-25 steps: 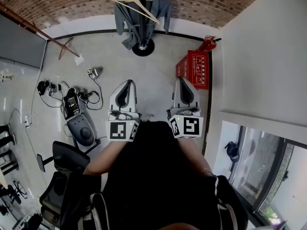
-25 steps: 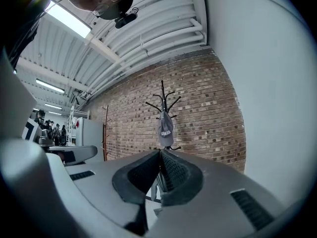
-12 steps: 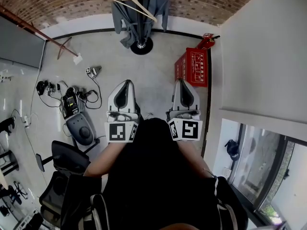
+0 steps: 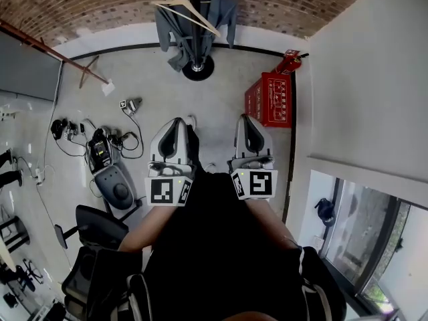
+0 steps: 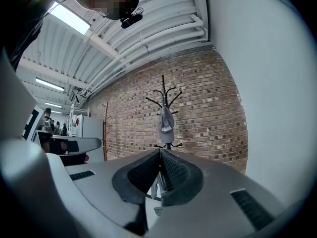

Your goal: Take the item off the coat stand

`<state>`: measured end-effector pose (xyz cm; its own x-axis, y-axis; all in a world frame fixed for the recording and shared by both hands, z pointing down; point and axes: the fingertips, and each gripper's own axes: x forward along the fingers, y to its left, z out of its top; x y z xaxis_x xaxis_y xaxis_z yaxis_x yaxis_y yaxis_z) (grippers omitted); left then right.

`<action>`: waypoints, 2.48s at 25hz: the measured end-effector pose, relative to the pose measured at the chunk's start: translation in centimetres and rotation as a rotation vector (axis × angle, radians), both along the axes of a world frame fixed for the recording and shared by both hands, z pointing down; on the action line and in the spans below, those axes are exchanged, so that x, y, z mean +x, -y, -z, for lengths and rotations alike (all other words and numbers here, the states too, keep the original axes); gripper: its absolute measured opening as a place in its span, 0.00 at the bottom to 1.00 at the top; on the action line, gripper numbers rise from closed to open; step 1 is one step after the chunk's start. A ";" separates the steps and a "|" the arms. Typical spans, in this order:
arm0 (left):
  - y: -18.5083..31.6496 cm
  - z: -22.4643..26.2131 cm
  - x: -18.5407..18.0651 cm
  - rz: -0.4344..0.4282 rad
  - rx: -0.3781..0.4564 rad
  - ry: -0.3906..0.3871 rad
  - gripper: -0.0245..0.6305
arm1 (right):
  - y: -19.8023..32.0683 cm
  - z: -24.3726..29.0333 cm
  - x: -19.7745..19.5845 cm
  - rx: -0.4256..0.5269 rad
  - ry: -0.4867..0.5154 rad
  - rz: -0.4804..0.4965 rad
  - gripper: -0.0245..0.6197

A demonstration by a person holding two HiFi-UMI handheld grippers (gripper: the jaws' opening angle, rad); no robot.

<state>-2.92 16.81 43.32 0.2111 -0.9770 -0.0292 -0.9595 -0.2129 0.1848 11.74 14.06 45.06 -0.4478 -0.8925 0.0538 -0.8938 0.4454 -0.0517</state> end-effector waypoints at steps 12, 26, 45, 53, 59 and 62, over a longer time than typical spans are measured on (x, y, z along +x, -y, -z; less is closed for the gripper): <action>12.8 3.5 -0.1 -0.108 0.069 -0.039 0.07 | 10.3 1.5 -3.2 -0.024 -0.045 -0.006 0.07; 24.2 4.7 -3.2 -0.187 0.082 0.011 0.07 | 21.0 3.2 -8.5 0.008 -0.044 -0.054 0.07; 32.8 7.3 -1.8 -0.136 0.144 0.015 0.07 | 30.3 5.3 -7.5 0.039 -0.017 0.027 0.07; 36.4 9.6 -1.8 -0.078 0.206 0.025 0.15 | 32.2 4.5 -7.2 0.026 -0.036 0.109 0.07; 38.9 10.8 -1.6 -0.048 0.208 0.037 0.22 | 33.8 4.1 -6.3 0.003 -0.014 0.133 0.07; 40.0 10.9 -1.7 -0.041 0.195 0.052 0.25 | 34.2 4.0 -6.7 0.011 -0.013 0.147 0.07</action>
<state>-4.59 -23.22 32.46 0.2570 -0.9444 -0.2050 -0.9563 -0.2791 0.0867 5.09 -20.09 41.04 -0.5730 -0.8180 0.0506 -0.8196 0.5719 -0.0348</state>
